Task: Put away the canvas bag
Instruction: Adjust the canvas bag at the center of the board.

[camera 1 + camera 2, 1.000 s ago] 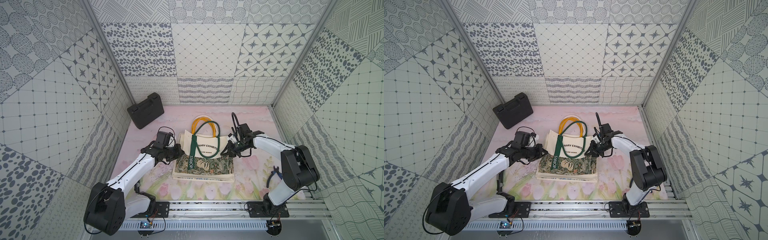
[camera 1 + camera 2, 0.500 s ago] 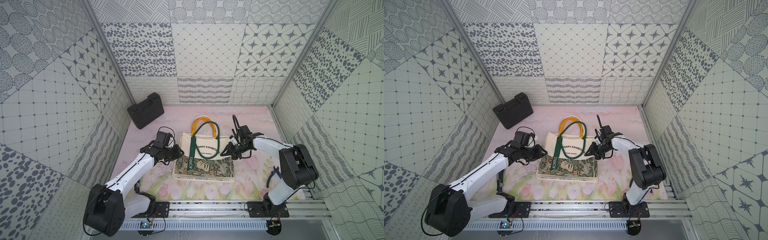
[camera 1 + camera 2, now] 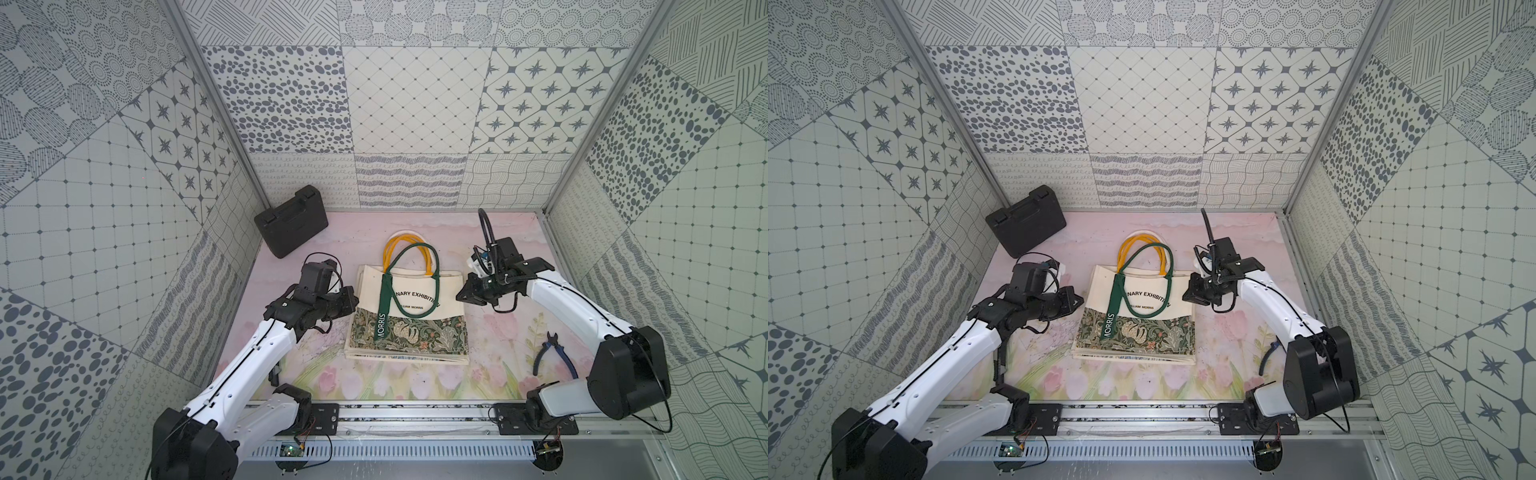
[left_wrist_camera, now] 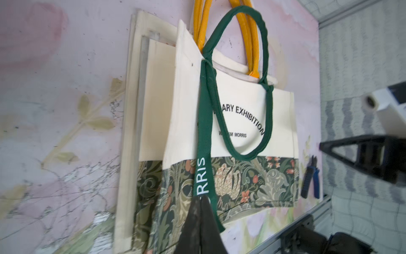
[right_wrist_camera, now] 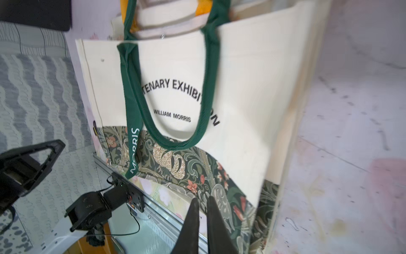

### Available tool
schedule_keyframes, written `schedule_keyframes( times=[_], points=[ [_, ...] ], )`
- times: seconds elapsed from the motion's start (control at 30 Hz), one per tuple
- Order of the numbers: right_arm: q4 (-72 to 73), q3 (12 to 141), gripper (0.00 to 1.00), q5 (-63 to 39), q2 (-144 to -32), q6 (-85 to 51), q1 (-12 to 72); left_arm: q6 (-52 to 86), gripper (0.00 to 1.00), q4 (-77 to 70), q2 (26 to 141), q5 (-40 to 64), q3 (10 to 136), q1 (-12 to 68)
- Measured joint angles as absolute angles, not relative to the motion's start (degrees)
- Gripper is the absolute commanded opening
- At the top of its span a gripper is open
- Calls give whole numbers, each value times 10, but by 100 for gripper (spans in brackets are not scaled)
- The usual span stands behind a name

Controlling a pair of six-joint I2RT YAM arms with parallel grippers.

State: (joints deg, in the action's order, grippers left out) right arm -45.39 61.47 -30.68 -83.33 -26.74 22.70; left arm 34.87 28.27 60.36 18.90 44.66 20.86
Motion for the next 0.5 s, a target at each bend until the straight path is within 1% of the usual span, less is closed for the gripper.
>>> schedule_keyframes(
  times=[0.07, 0.13, 0.33, 0.5],
  points=[
    [-427, 607, 10, -335, -855, -281, 261, 353, 0, 265, 630, 206, 443, 215],
    [-392, 590, 10, -366, -882, -297, 270, 357, 0, 240, 661, 228, 436, 220],
    [-299, 555, 10, -431, -988, -323, 247, 374, 0, 168, 763, 282, 423, 226],
    [-218, 498, 9, -484, -1030, -339, 203, 393, 0, 106, 827, 291, 403, 215]
  ],
)
